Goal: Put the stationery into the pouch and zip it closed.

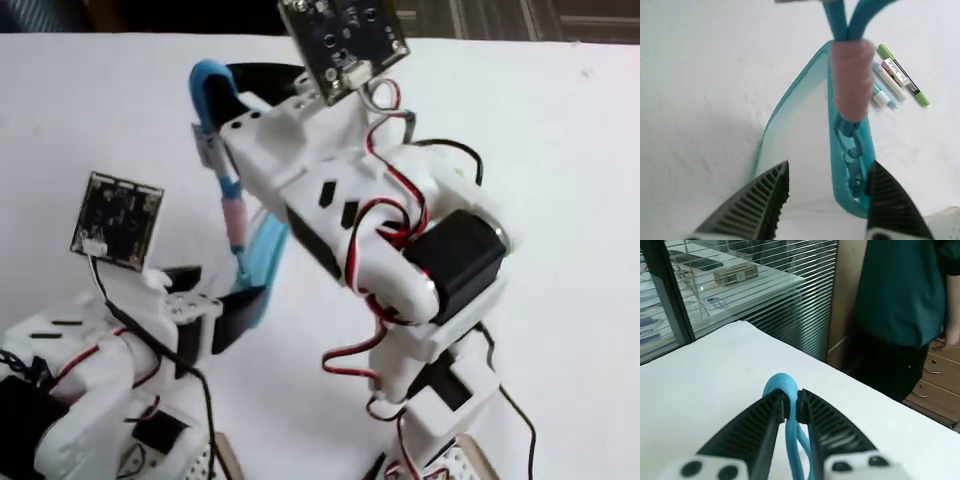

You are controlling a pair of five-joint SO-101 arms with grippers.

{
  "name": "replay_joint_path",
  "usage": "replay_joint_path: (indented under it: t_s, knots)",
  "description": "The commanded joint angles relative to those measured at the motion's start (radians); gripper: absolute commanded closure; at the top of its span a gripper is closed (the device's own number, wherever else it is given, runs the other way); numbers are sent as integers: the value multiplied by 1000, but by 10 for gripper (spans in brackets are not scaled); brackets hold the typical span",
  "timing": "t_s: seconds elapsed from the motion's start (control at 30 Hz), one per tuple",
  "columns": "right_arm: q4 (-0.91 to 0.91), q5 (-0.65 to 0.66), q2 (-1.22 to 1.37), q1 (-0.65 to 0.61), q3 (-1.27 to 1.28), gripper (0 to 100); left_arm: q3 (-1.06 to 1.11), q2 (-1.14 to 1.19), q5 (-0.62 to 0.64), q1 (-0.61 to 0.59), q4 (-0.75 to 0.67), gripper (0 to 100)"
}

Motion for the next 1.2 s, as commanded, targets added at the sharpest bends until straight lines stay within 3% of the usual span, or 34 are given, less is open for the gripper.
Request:
replay_joint_path:
  t_s: [0.0,0.37,0.43,0.63,1.17]
  knots:
    - [-18,-9,1,24,-3,981,0,15,-55,5,2,797]
    - [-18,-6,5,39,-3,981,40,15,-78,7,0,807]
    - [-25,-3,27,74,-3,981,40,15,-87,8,0,844]
    - [-93,-9,148,283,-14,981,51,10,-275,2,2,972]
    - [-271,-9,278,518,-14,981,74,10,-304,2,2,976]
